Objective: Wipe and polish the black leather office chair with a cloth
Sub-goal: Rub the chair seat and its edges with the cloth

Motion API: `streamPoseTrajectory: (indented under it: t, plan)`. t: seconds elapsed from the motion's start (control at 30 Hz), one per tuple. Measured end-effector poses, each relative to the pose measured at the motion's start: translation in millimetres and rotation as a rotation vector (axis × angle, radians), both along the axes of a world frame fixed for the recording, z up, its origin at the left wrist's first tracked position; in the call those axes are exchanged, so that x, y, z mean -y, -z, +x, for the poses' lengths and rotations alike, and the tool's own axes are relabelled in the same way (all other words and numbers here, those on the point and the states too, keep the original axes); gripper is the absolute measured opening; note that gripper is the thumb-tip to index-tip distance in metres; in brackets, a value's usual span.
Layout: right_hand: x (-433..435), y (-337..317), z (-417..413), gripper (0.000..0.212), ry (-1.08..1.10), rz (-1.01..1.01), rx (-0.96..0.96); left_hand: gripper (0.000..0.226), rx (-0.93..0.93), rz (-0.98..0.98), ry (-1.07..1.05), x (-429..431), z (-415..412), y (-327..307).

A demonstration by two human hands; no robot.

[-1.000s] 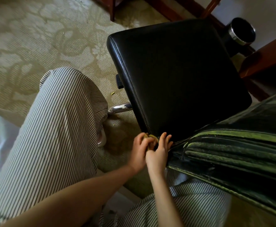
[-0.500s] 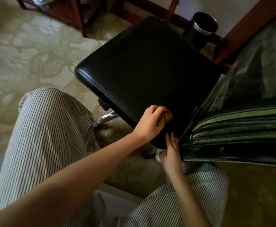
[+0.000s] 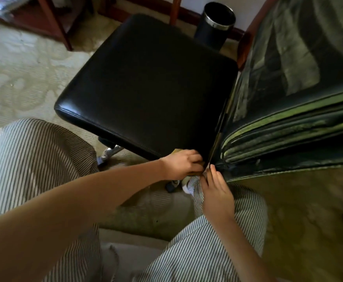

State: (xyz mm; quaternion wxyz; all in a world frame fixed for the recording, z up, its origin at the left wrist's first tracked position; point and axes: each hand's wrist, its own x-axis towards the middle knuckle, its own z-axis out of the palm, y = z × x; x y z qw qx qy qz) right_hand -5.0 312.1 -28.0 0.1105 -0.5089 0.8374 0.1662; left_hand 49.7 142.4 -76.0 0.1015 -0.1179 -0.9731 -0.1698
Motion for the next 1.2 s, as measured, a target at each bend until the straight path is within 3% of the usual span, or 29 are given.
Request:
streamPoseTrajectory:
  t: [0.1,0.17,0.3,0.43,0.5,0.7,0.8,0.97,1.2]
  plan:
    - [0,-2,-4,0.074,-0.050,0.005,-0.025,0.033,-0.014,-0.064,0.075,10,15,2]
    - [-2,-1,-5,0.073,-0.073,-0.007,-0.043,0.044,0.031,-0.102,0.067,14,21,0]
    - [-2,4,-5,0.070,-0.087,-0.017,-0.043,0.045,0.158,-0.124,0.047,4,17,-2]
    - [1,4,-5,0.046,-0.015,0.018,-0.042,0.032,0.038,-0.249,0.149,-6,-3,-1]
    - [1,-1,-7,0.048,0.037,0.026,-0.084,0.028,0.005,-0.233,0.145,-12,-17,-1]
    - [4,-7,-15,0.061,0.043,0.090,-0.097,0.024,0.100,0.173,-0.346,-25,-63,-13]
    - [10,-8,-16,0.061,0.195,-0.050,-0.023,0.036,0.155,0.109,-0.357,-14,-77,-11]
    - [14,-1,-29,0.060,0.326,-0.061,0.170,0.027,0.100,0.249,-0.197,2,-81,-9]
    - [9,8,-35,0.065,0.426,-0.062,0.319,0.016,0.101,0.098,0.267,10,-96,-5]
